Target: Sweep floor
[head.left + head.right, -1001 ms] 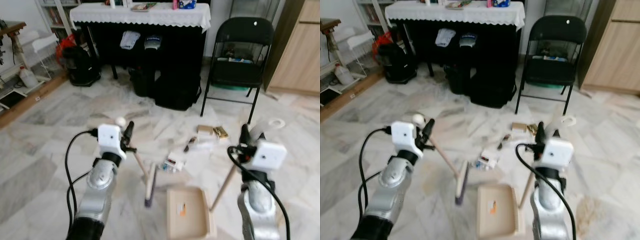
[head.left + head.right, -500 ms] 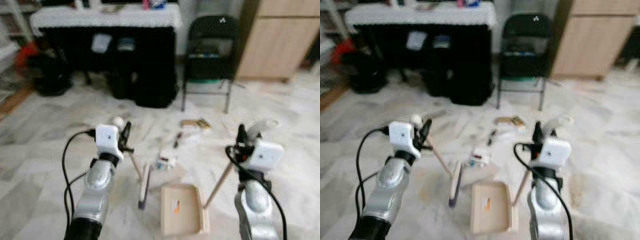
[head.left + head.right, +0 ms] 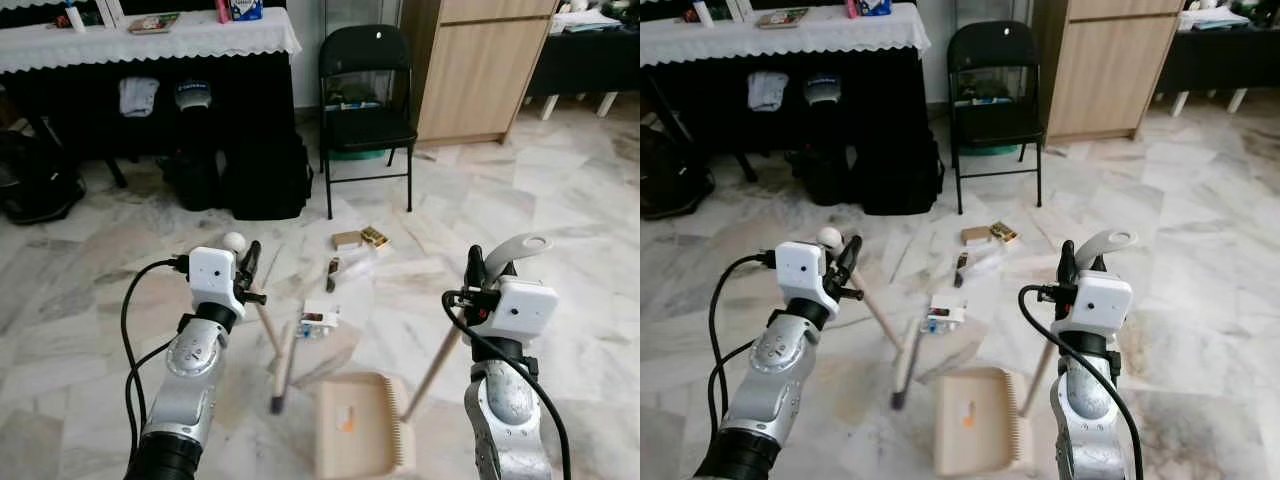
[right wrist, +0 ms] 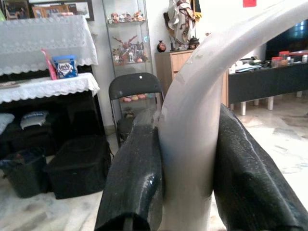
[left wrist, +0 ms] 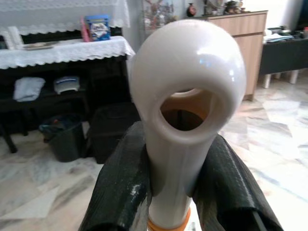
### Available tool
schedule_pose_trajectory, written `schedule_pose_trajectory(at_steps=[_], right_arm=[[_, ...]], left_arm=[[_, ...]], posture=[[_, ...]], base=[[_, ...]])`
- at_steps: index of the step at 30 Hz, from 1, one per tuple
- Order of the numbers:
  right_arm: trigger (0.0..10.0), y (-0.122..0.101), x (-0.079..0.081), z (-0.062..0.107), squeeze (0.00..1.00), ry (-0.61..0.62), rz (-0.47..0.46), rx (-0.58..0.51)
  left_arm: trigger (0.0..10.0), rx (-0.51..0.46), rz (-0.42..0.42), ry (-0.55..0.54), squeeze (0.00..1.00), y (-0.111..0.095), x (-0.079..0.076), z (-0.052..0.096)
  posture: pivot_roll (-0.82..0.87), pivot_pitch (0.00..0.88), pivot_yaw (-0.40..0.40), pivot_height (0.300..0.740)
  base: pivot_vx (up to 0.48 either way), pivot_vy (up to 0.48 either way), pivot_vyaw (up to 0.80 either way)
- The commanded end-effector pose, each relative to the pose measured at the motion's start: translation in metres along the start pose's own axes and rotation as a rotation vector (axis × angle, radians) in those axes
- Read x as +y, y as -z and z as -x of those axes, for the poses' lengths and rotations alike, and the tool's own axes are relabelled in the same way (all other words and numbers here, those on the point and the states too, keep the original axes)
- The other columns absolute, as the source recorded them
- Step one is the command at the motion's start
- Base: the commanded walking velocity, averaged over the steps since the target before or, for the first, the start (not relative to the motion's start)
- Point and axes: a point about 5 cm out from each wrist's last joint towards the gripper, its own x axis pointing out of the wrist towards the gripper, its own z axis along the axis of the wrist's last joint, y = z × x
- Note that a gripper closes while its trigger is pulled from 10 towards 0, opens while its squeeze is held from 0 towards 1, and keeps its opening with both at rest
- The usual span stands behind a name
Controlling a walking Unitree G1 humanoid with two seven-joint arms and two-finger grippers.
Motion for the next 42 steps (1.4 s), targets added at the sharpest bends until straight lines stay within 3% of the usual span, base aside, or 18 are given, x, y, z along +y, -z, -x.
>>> schedule_pose_trajectory(at_steps=[1, 8, 42], right_arm=[[10.0, -0.0075, -0.0029, -0.0035, 0.0, 0.007, 0.014, -0.04], [10.0, -0.0066, -0.0024, -0.0039, 0.0, 0.004, 0.021, -0.034], [10.0, -0.0062, -0.0028, -0.0027, 0.0, -0.006, 0.026, -0.032]], left_arm=[[10.0, -0.05, 0.008, 0.011, 0.0, -0.0078, -0.003, -0.0023], [10.0, -0.047, -0.005, 0.016, 0.0, -0.0077, -0.0034, -0.0027], [10.0, -0.05, -0.001, 0.017, 0.0, -0.0072, -0.0052, -0.0018]], posture=[[-0.02, 0.0, 0.078, 0.74], [-0.02, 0.0, 0.079, 0.74], [-0.02, 0.0, 0.07, 0.74]], base=[[0.0, 0.0, 0.0], [0.0, 0.0, 0.0], [0.284, 0.0, 0.0]])
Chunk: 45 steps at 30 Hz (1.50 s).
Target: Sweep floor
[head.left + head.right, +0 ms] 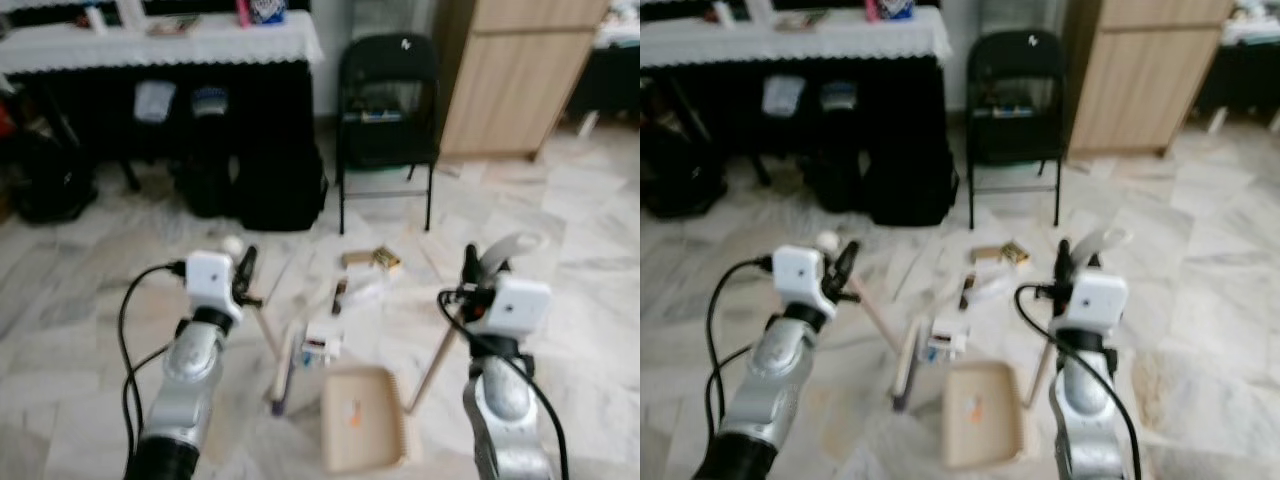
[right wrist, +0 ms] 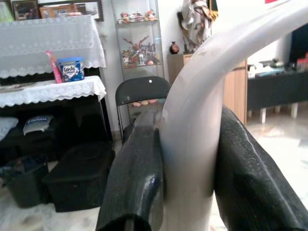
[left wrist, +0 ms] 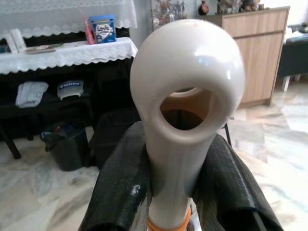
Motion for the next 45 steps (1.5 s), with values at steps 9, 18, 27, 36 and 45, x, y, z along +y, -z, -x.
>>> schedule_pose_trajectory(at_steps=[9, 18, 27, 36, 45], right_arm=[[10.0, -0.0054, -0.0071, -0.0016, 0.0, 0.018, 0.013, -0.026], [10.0, -0.0062, -0.008, -0.0015, 0.0, 0.021, 0.005, -0.031], [10.0, -0.0064, -0.0074, -0.0022, 0.0, 0.021, 0.006, -0.034], [10.0, -0.0068, -0.0086, -0.0026, 0.0, 0.022, 0.009, -0.038], [10.0, -0.0072, -0.0097, -0.0033, 0.0, 0.02, 0.011, -0.044]], left_arm=[[10.0, -0.055, 0.007, 0.019, 0.0, -0.0102, -0.0062, -0.0046], [10.0, -0.056, 0.011, 0.018, 0.0, -0.01, -0.0067, -0.0044], [10.0, -0.054, 0.007, 0.017, 0.0, -0.0097, -0.0064, -0.0042], [10.0, -0.056, 0.015, 0.014, 0.0, -0.0094, -0.0056, -0.0046], [10.0, -0.046, 0.017, 0.002, 0.0, -0.0081, -0.0033, -0.0051]], posture=[[-0.02, 0.0, 0.067, 0.74], [-0.02, 0.0, 0.066, 0.74], [-0.02, 0.0, 0.066, 0.74], [-0.02, 0.0, 0.066, 0.74], [-0.02, 0.0, 0.065, 0.74]], base=[[0.287, 0.0, 0.0], [0.287, 0.0, -0.3], [0.282, 0.0, 0.0], [0.126, 0.0, 0.0], [0.0, 0.0, 0.0]])
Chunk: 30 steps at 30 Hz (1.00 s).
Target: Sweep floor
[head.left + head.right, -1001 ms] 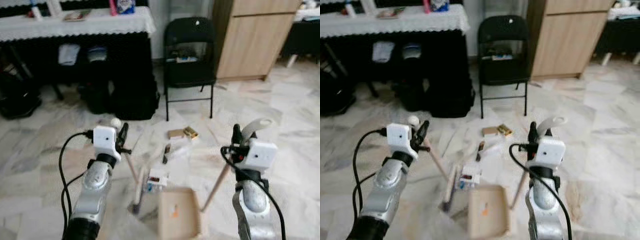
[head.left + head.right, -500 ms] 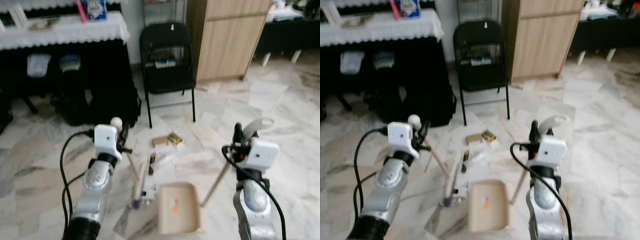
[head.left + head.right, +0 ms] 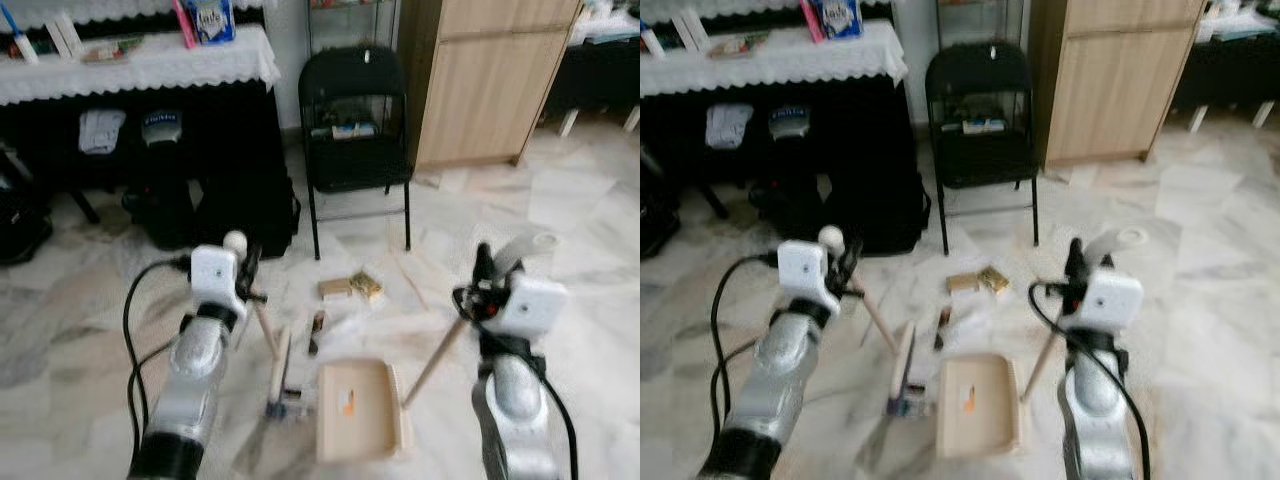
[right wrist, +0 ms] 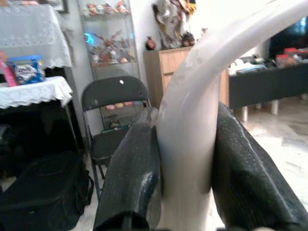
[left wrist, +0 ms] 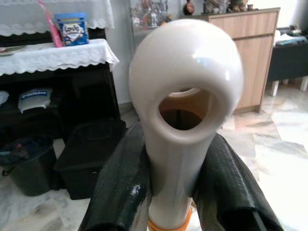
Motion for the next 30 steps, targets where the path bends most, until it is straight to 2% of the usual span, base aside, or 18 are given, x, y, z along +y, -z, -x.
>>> schedule_pose_trajectory(at_steps=[1, 8, 11, 14, 26, 30], right_arm=[[10.0, -0.0097, 0.0036, -0.0039, 0.0, -0.011, -0.007, -0.052], [10.0, -0.0099, 0.0039, -0.005, 0.0, -0.012, -0.016, -0.047], [10.0, -0.009, 0.0043, -0.0061, 0.0, -0.014, -0.036, -0.039], [10.0, -0.0109, 0.004, -0.0066, 0.0, -0.014, -0.01, -0.059], [10.0, -0.0109, 0.0059, -0.0062, 0.0, -0.017, -0.017, -0.063], [10.0, -0.0112, 0.0045, -0.0062, 0.0, -0.013, -0.016, -0.065]], left_arm=[[10.0, -0.047, -0.01, -0.01, 0.0, -0.0094, 0.0037, -0.0025], [10.0, -0.046, -0.007, -0.007, 0.0, -0.0092, 0.0031, -0.0034], [10.0, -0.045, -0.008, -0.004, 0.0, -0.0093, 0.0029, -0.0038], [10.0, -0.045, -0.008, -0.004, 0.0, -0.0092, 0.0028, -0.0039], [10.0, -0.047, -0.009, -0.009, 0.0, -0.0099, 0.0037, -0.0037], [10.0, -0.049, -0.009, -0.004, 0.0, -0.0099, 0.0025, -0.0041]], posture=[[-0.02, 0.0, 0.065, 0.74], [-0.02, 0.0, 0.065, 0.74], [-0.02, 0.0, 0.065, 0.74], [-0.02, 0.0, 0.064, 0.74], [-0.01, 0.0, 0.064, 0.74], [-0.01, 0.0, 0.065, 0.74]], base=[[0.0, 0.0, 0.0], [0.0, 0.073, 0.0], [0.0, 0.255, -0.8], [0.0, 0.375, -0.27], [0.0, 0.446, 0.0], [0.0, 0.232, 0.0]])
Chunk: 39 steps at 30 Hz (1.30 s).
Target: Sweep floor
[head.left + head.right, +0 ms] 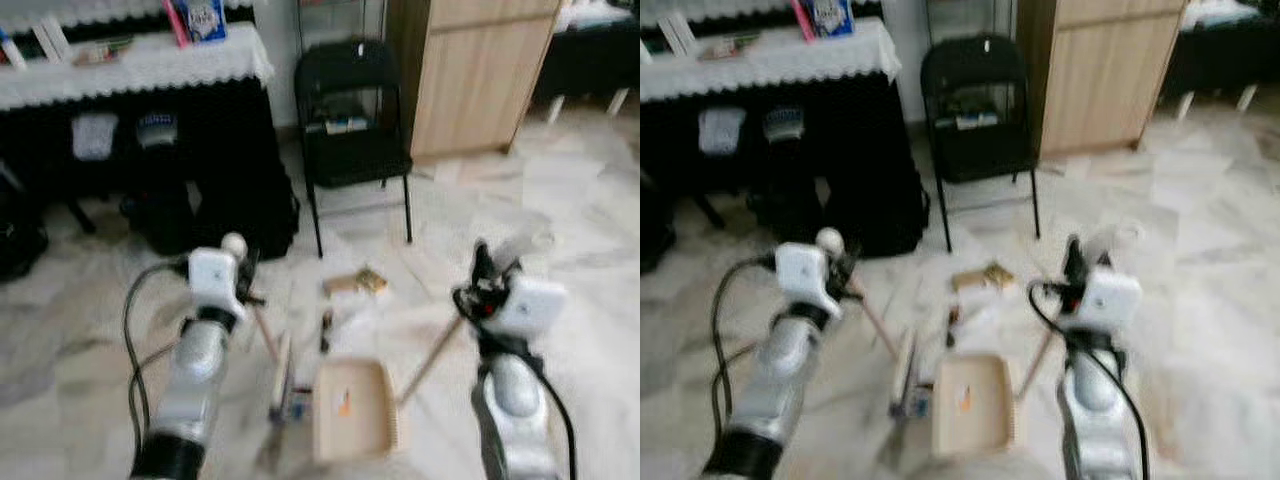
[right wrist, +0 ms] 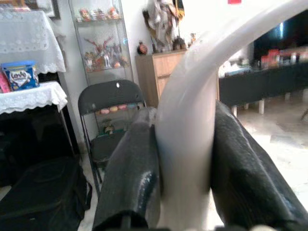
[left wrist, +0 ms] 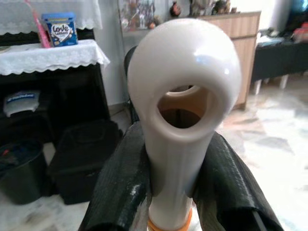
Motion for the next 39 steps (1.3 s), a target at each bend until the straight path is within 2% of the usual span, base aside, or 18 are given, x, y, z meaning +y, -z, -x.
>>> schedule_pose_trajectory(at_steps=[1, 14, 19, 32, 39], right_arm=[[10.0, -0.0101, 0.0059, -0.004, 0.0, -0.009, -0.017, -0.053], [10.0, -0.0101, 0.0046, -0.005, 0.0, -0.005, -0.014, -0.058], [10.0, -0.0101, 0.0041, -0.0049, 0.0, -0.003, -0.013, -0.058], [10.0, -0.0106, 0.0039, -0.0059, 0.0, -0.005, -0.012, -0.059], [10.0, -0.0101, -0.0014, -0.0057, 0.0, 0.001, 0.004, -0.057]], left_arm=[[10.0, -0.054, -0.029, -0.015, 0.0, -0.0112, 0.0084, -0.0028], [10.0, -0.051, -0.028, -0.016, 0.0, -0.0112, 0.0093, -0.0036], [10.0, -0.052, -0.027, -0.017, 0.0, -0.0113, 0.0093, -0.0038], [10.0, -0.052, -0.029, -0.015, 0.0, -0.011, 0.0086, -0.0039], [10.0, -0.05, -0.047, -0.007, 0.0, -0.0099, 0.0064, -0.0035]], posture=[[-0.01, 0.0, 0.065, 0.74], [-0.01, 0.0, 0.067, 0.74], [-0.01, 0.0, 0.066, 0.74], [-0.01, 0.0, 0.063, 0.74], [-0.02, 0.0, 0.059, 0.74]], base=[[0.0, 0.0, 0.0], [0.0, 0.0, 0.0], [0.0, 0.418, 0.0], [0.0, 0.0, 0.0], [0.0, 0.0, 0.0]])
